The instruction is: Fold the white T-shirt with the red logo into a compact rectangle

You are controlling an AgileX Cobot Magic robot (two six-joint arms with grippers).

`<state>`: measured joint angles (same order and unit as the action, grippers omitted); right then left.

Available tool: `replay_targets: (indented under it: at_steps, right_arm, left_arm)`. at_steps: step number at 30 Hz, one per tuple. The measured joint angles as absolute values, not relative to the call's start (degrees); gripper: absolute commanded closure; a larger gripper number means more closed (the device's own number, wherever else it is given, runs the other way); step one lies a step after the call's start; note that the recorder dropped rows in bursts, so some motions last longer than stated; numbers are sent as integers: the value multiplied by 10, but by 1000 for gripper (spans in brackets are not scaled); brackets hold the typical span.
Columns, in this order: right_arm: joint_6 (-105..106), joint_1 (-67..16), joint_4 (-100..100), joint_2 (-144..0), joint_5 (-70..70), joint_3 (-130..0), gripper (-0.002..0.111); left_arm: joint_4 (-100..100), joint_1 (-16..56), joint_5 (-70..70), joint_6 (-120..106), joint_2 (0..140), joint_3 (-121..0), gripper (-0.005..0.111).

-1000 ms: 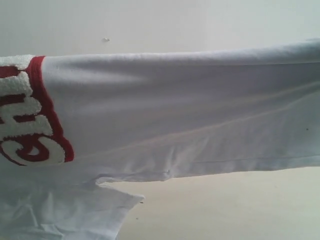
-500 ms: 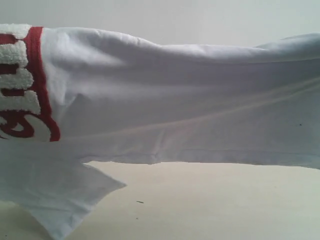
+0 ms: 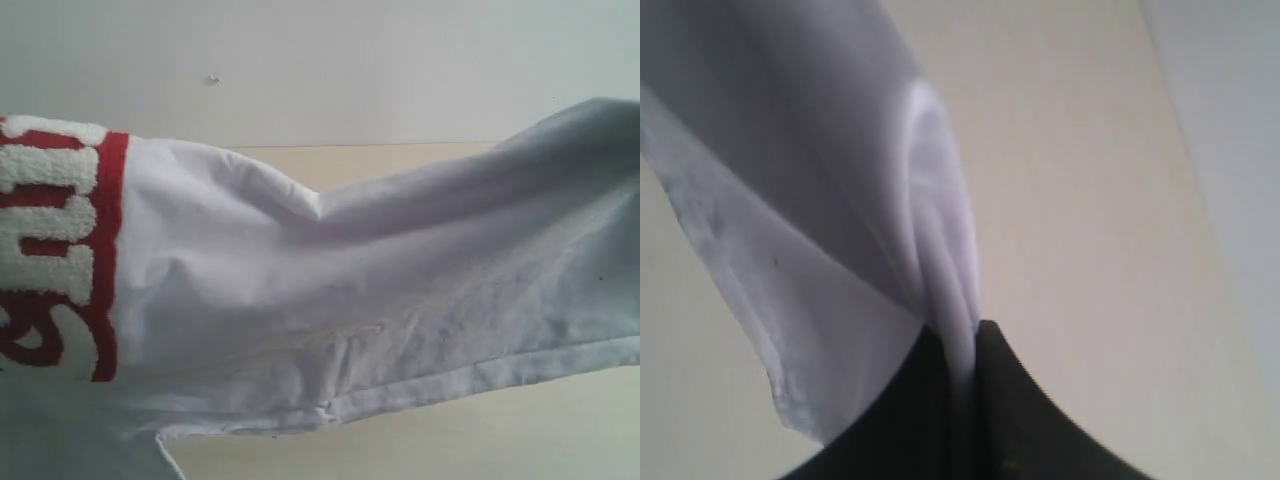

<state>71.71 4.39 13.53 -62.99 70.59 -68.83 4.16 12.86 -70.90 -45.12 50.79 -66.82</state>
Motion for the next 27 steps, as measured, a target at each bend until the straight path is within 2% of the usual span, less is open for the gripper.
replay_targets:
  at_steps: [10, 19, 22, 27]
  right_arm:
    - [727, 44, 110, -862, 660, -688, 108]
    - [728, 44, 103, -1027, 523, -688, 108]
    - [728, 43, 97, -1058, 474, -688, 103]
    - [701, 43, 90, -1087, 395, -688, 89]
  left_arm:
    - [-65, 121, -696, -542, 803, -655, 107]
    - [-72, 86, -538, -505, 976, -655, 107]
    - [-83, 85, -453, -459, 1009, -655, 107]
    - [-105, 84, -329, -400, 1037, -655, 107]
